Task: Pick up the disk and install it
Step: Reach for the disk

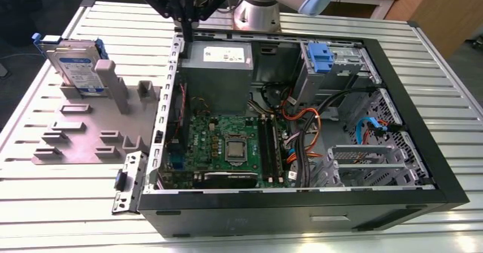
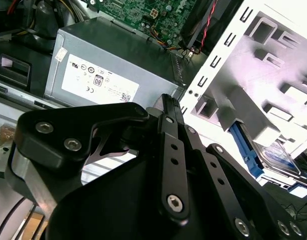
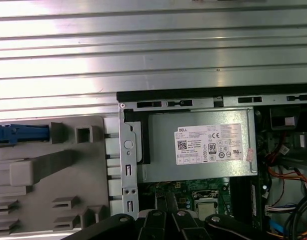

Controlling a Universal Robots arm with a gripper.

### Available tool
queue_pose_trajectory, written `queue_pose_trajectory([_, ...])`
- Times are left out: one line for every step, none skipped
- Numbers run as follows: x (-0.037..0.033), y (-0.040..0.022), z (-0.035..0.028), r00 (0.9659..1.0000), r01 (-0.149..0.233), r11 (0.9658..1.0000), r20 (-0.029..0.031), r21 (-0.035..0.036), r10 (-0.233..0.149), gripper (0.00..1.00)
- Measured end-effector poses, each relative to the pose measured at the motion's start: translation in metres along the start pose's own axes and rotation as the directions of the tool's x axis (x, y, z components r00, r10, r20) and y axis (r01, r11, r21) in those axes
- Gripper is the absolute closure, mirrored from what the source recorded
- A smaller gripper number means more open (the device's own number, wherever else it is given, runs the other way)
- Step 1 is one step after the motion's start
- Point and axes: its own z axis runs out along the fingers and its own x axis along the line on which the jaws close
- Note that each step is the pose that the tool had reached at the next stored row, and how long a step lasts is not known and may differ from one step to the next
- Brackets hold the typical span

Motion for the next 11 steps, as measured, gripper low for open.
queue_pose_trajectory([0.0002,0.0000,0.0000,1.0000,0.000,1.0000,0.0000,0.0000,0.000,0.89])
queue_pose_trajectory([0.0006,0.0000,0.0000,1.0000,0.000,1.0000,0.0000,0.0000,0.000,0.89])
queue_pose_trajectory([0.0008,-0.0001,0.0000,1.0000,0.000,1.0000,0.0000,0.0000,0.000,0.89])
queue_pose_trajectory([0.0010,-0.0001,0.0000,1.0000,0.000,1.0000,0.0000,0.0000,0.000,0.89])
queue_pose_trajectory([0.0013,-0.0001,0.0000,1.0000,0.000,1.0000,0.0000,0.0000,0.000,0.89])
queue_pose_trajectory([0.0014,-0.0001,0.0000,1.0000,0.000,1.0000,0.0000,0.0000,0.000,0.89])
queue_pose_trajectory([0.0016,-0.0001,0.0000,1.0000,0.000,1.0000,0.0000,0.0000,0.000,0.89])
queue_pose_trajectory([0.0018,-0.0001,-0.0001,1.0000,0.000,1.0000,0.0000,0.0000,0.000,0.89])
queue_pose_trajectory([0.0020,-0.0001,-0.0001,1.0000,0.000,1.0000,0.0000,0.0000,0.000,0.89])
queue_pose_trajectory([0.0036,-0.0003,-0.0001,1.0000,0.000,1.0000,0.0000,0.0000,0.000,0.89])
queue_pose_trajectory([0.0042,-0.0003,-0.0001,1.0000,0.000,1.0000,0.0000,0.0000,0.000,0.89])
